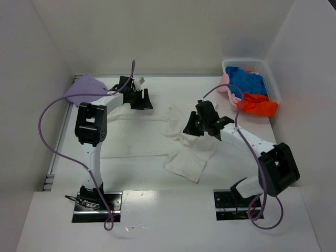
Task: Fold and stack the t-shirts
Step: Fold the flattened tshirt in 1/3 of the way
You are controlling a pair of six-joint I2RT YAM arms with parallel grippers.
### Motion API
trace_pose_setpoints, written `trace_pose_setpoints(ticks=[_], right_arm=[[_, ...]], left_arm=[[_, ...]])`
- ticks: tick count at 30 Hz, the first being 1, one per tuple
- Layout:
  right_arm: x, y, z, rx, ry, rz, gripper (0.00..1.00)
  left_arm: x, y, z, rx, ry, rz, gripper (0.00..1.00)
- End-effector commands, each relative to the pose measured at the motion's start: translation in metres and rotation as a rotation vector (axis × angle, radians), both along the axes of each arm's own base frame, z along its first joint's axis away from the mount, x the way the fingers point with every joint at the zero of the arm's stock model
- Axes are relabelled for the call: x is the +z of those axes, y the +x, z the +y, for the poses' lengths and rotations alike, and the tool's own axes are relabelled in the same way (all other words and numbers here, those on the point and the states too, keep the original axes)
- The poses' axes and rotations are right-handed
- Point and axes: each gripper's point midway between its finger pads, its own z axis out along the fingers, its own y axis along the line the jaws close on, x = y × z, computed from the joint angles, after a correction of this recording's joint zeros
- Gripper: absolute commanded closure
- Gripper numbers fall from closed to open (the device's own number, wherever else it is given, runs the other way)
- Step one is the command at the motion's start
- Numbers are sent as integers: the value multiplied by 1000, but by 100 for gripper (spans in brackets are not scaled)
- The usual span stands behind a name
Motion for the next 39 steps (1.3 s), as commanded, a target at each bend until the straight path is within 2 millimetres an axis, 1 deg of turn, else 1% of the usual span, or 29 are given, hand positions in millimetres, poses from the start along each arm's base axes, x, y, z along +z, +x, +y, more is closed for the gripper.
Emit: trace_pose_setpoints(ticks=[1, 2, 3, 4, 5, 7, 10, 11, 13, 14, 16, 19, 20, 22, 23, 24, 25, 26, 27, 29, 30, 31, 33, 34, 35, 36, 37, 38, 39], right_arm=[[-12, 28, 1, -78, -47, -23, 74], [-20, 29, 0, -83, -68, -2, 77], [-30, 30, -2, -91, -91, 15, 84], [-40, 32, -1, -91, -106, 39, 86], [-44, 35, -2, -90, -117, 32, 88], [-53, 38, -2, -95, -129, 37, 89], [-56, 42, 5, -79, -134, 33, 90], [-64, 43, 5, -78, -142, 46, 90], [-69, 40, 11, -48, -139, 60, 91], [-73, 39, 11, -47, -144, 69, 91], [-72, 30, 24, -8, -139, 70, 91], [-77, 16, 32, 13, -127, 87, 91], [-76, 10, 39, 29, -117, 94, 91], [-85, 0, 37, 32, -128, 120, 91], [-82, -3, 42, 47, -124, 112, 91], [-86, -9, 42, 56, -131, 121, 91], [-91, -14, 38, 57, -145, 139, 91], [-88, -15, 37, 57, -145, 140, 91], [-90, -13, 31, 36, -175, 134, 91], [-79, -11, 26, 16, -183, 104, 90], [-70, -6, 25, 5, -186, 86, 90], [-57, 1, 22, -23, -194, 44, 88], [-35, 13, 16, -62, -192, 1, 87], [-25, 19, 12, -82, -186, -17, 82], [-8, 27, 8, -110, -164, -56, 80], [1, 32, 1, -126, -159, -72, 78], [12, 45, -13, -167, -150, -96, 76], [21, 52, -25, -210, -153, -123, 71], [23, 59, -34, -243, -154, -133, 68]], left_arm=[[-6, -5, -1, -22, 14, 22, 25], [-6, -5, -1, -22, 14, 22, 24], [-6, -5, -1, -22, 14, 22, 22], [-6, -5, -1, -22, 14, 22, 22], [-6, -5, 0, -28, 18, 17, 20], [-6, -5, 0, -28, 19, 17, 17], [-6, -5, 0, -35, 23, 12, 17], [-6, -5, 0, -35, 23, 12, 16], [-6, -5, 0, -35, 23, 12, 16], [-6, -5, 0, -35, 23, 12, 16], [-7, -7, 0, -35, 24, 21, 16], [-7, -7, 0, -35, 24, 21, 16], [-7, -7, 0, -35, 24, 21, 16], [-7, -7, 0, -35, 24, 21, 16], [-7, -7, 0, -35, 24, 21, 16], [-7, -7, 0, -35, 24, 21, 16], [-7, -7, 0, -35, 24, 21, 15], [-7, -7, 0, -35, 24, 21, 15], [-9, -8, 2, -30, 33, 29, 15], [-10, -7, 4, -23, 41, 28, 15], [-6, -9, 4, -30, 46, 24, 15], [-7, -8, 6, -22, 57, 23, 14], [3, -7, 12, 0, 84, 11, 14], [14, -4, 15, 13, 96, -15, 12], [21, -3, 16, 21, 102, -31, 12], [25, -2, 24, 48, 109, -34, 11], [29, -1, 32, 76, 116, -38, 11], [46, 1, 33, 96, 112, -77, 11], [50, 5, 52, 151, 114, -84, 11]])
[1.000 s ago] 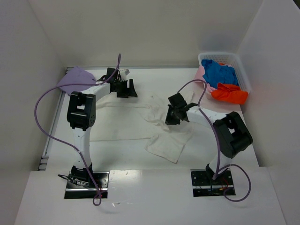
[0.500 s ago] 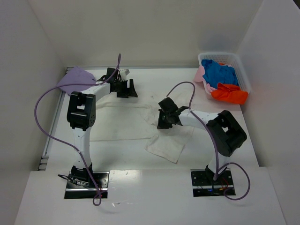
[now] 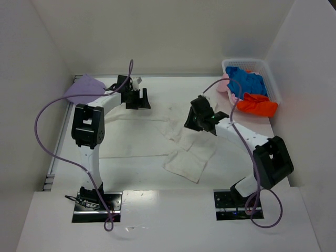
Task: Fold and stack the t-shirts
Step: Fold the flattened tshirt in 1/3 of the way
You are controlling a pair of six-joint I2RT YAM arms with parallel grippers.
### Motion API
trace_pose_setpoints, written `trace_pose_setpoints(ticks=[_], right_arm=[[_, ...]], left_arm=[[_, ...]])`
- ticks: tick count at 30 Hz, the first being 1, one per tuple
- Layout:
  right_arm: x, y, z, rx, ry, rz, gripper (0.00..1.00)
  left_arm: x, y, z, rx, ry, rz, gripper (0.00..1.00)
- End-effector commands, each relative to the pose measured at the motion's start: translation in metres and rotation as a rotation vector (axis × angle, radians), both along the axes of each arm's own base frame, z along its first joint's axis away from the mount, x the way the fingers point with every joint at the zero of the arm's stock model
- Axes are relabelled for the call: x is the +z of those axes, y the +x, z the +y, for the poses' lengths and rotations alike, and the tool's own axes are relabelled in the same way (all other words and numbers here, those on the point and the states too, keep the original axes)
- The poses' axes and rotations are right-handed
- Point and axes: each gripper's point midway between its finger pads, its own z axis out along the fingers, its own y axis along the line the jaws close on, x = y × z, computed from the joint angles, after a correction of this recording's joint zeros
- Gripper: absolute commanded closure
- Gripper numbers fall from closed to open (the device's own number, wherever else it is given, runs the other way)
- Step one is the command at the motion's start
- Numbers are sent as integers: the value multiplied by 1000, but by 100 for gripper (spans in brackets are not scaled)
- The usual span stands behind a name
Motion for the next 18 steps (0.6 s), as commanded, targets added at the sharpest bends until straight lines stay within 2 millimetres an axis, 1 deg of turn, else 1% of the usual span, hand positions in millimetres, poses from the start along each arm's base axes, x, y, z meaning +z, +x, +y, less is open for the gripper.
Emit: trace_pose_setpoints(ticks=[1, 2, 3, 4, 5, 6, 7, 9, 10, 12, 13, 14, 15, 16, 17, 18], right_arm=[[55, 43, -41, -151, 2, -167, 65], [55, 53, -63, -212, -9, -171, 64], [50, 59, -71, -236, -15, -163, 63], [45, 62, -79, -256, -23, -152, 61], [43, 68, -87, -280, -27, -147, 59], [32, 69, -90, -292, -53, -128, 53], [27, 71, -97, -311, -69, -119, 50], [17, 76, -103, -344, -89, -101, 44], [1, 76, -103, -341, -108, -65, 44], [-8, 80, -106, -350, -121, -39, 41], [-21, 80, -111, -360, -136, -10, 41], [-25, 80, -112, -360, -141, 0, 41], [-28, 80, -115, -375, -140, 9, 41], [-26, 84, -116, -382, -140, -7, 39], [-34, 82, -118, -395, -146, 3, 39], [-34, 82, -118, -395, -146, 3, 39]], left_arm=[[47, 9, 45, 156, 16, -78, 9], [53, 4, 55, 193, 2, -77, 9], [56, 5, 77, 252, -9, -76, 9], [66, 1, 86, 295, -30, -79, 9], [69, 0, 95, 325, -39, -85, 9], [61, -7, 107, 366, -32, -66, 9], [71, -11, 125, 412, -32, -80, 9], [74, -17, 142, 468, -17, -91, 9], [76, -25, 150, 493, -3, -95, 9], [72, -33, 168, 565, 44, -85, 8], [71, -36, 179, 602, 54, -81, 8], [65, -43, 190, 632, 67, -68, 8], [62, -45, 194, 663, 53, -51, 8], [62, -46, 203, 693, 57, -50, 8], [53, -48, 206, 698, 52, -32, 8], [53, -49, 213, 718, 39, -27, 8]])
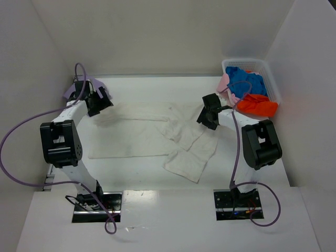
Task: Fold and stack the t-shirts
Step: Fold the flattened tshirt in 1/3 of the way
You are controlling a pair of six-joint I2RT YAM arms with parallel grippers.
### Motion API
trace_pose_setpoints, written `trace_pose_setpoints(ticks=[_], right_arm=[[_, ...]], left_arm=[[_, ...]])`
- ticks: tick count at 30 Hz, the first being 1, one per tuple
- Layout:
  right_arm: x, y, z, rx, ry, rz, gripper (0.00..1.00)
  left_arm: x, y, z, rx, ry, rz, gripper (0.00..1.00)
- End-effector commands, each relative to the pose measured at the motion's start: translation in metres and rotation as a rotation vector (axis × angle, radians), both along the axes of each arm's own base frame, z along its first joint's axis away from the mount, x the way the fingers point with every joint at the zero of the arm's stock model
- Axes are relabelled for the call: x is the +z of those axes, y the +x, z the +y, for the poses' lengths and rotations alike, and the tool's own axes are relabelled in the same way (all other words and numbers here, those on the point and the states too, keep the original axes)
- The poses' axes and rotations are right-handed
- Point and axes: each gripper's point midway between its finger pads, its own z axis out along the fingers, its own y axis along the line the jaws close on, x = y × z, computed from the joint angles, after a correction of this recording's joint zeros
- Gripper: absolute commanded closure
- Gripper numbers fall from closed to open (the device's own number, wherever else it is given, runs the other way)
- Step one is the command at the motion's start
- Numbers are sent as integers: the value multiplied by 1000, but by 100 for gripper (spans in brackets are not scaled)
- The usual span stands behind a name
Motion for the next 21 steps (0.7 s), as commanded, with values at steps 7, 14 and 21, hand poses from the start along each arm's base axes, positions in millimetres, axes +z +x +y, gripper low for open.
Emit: trace_pose_setpoints(ticks=[7, 14, 21], right_arm=[[1, 19, -24, -104, -36, -41, 39], [-14, 20, -28, -113, -43, -17, 58], [-22, 22, -28, -113, -50, 0, 80]], left_arm=[[-33, -5, 25, 93, -82, 56, 12], [-47, -10, 26, 104, -101, 85, 15], [-45, -8, 27, 104, -99, 76, 21]])
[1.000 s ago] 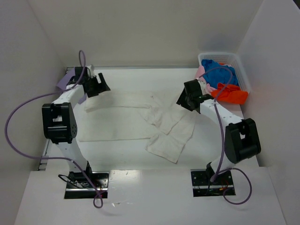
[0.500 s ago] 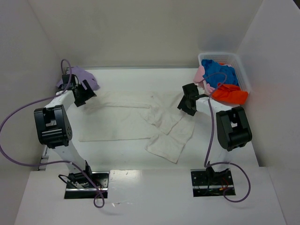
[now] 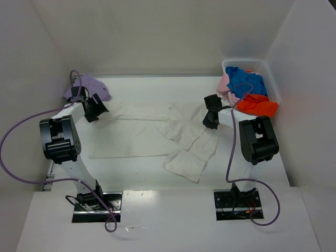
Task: Fold and stack the t-shirts
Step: Fold the flattened tshirt in 1/3 of the way
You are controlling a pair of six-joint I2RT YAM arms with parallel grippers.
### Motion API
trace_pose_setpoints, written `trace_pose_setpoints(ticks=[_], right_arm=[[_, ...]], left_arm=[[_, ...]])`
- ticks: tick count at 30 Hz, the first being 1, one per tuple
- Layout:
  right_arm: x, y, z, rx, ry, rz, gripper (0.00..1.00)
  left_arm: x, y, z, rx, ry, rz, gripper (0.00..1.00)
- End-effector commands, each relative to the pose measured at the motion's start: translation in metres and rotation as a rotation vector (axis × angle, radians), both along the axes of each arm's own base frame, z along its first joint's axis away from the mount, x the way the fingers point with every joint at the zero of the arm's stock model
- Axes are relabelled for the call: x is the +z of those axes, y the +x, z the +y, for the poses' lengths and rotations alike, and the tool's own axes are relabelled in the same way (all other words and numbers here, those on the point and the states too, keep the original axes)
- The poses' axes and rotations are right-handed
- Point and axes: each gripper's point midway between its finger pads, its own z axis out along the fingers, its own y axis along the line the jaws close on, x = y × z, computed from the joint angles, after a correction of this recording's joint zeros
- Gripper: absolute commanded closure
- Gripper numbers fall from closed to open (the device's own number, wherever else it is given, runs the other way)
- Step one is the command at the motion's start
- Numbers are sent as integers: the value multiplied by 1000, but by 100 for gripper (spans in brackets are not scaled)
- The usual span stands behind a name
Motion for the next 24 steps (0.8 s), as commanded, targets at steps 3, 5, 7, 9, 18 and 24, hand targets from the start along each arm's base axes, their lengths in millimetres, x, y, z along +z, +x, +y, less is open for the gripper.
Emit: trace_pose_setpoints(ticks=[3, 5, 7, 9, 18, 24], right_arm=[[3, 15, -10, -53, -35, -40, 92], [8, 17, -13, -63, -47, -54, 94], [8, 14, -13, -63, -47, -54, 95], [12, 16, -17, -74, -45, -64, 98], [14, 16, -21, -76, -47, -72, 100], [28, 21, -19, -64, -34, -107, 100]], left_arm=[[-3, 5, -2, 13, -28, -14, 34], [-7, 5, -1, 19, -23, -4, 40], [-8, 5, 1, 24, -16, -2, 42], [-10, 2, 5, 40, 2, 12, 45], [10, -18, 25, 102, 121, 46, 26], [7, -27, 19, 82, 107, 54, 29]])
